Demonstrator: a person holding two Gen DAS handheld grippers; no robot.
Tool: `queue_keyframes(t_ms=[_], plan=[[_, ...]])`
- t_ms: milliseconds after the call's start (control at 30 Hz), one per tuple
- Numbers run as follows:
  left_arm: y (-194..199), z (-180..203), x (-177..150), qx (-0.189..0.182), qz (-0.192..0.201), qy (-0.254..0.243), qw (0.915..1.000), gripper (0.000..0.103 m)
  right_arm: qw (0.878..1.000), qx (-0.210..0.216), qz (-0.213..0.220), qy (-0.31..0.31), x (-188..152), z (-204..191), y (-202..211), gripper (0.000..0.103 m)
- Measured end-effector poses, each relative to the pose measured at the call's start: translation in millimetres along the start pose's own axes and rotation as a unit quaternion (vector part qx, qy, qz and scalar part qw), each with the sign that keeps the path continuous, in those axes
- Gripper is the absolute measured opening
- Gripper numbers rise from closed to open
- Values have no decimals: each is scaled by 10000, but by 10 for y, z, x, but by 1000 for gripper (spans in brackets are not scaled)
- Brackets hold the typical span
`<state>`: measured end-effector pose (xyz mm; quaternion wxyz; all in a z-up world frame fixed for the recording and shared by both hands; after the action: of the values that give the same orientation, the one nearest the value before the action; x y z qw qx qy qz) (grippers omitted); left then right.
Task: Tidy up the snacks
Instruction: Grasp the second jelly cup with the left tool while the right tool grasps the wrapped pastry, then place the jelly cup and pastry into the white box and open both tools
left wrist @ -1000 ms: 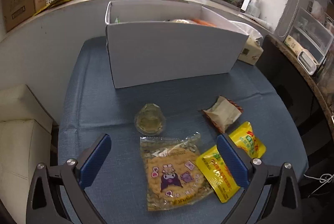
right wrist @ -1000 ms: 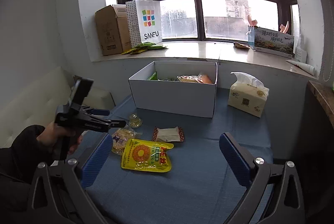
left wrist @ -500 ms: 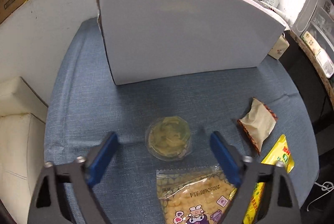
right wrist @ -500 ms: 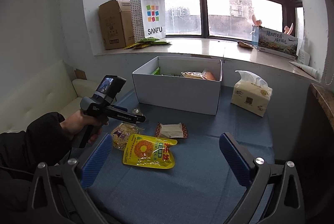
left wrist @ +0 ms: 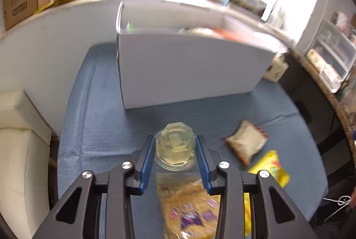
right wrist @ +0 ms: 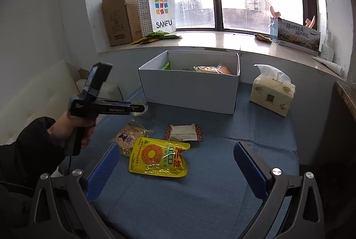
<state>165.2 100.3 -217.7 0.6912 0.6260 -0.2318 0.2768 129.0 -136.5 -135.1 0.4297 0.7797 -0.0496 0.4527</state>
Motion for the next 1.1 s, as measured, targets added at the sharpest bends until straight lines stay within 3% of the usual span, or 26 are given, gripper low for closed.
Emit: queue_keyframes(t_ms=[267, 367, 633, 733, 800, 867, 967, 1100], plan=[[765, 164, 62, -194, 703, -104, 9973, 40, 9955, -222, -921, 27, -14, 125, -965, 103], [964, 201, 35, -57, 945, -36, 9955, 40, 9922, -309, -1201, 102, 14, 119, -1360, 103], [1168, 282, 31, -226, 1182, 80, 9927, 40, 9813, -870, -1700, 226, 19, 123, -2117, 103], [1167, 287, 34, -248, 1193, 82, 9925, 40, 9797, -751, -1855, 95, -81, 122, -2208, 103], [1164, 292, 40, -289, 1207, 116, 9922, 40, 9755, -829, -2038, 62, -193, 168, -2255, 90], [1146, 296, 46, -476, 1199, 253, 9913, 40, 9800, -768, -1828, 144, -158, 146, -2200, 71], [1129, 301, 59, -443, 1193, 253, 9915, 40, 9821, -708, -1742, 124, -111, 132, -2113, 61], [1160, 364, 97, -473, 1255, 169, 9908, 41, 9887, -564, -1389, -59, 24, 151, -1878, 60]])
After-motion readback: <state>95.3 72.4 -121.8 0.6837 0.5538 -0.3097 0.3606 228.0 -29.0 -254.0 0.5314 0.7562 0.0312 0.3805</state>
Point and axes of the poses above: each gripper's, at about its wrist camera, not at the fingertips, and y roughly against the way its jaws point, z to its right, x to its top, the point moved 9 cm from there along -y, roughly the way its jaws point, and after that the axes turned 8 degrees about -y, right-handed, at the moved point
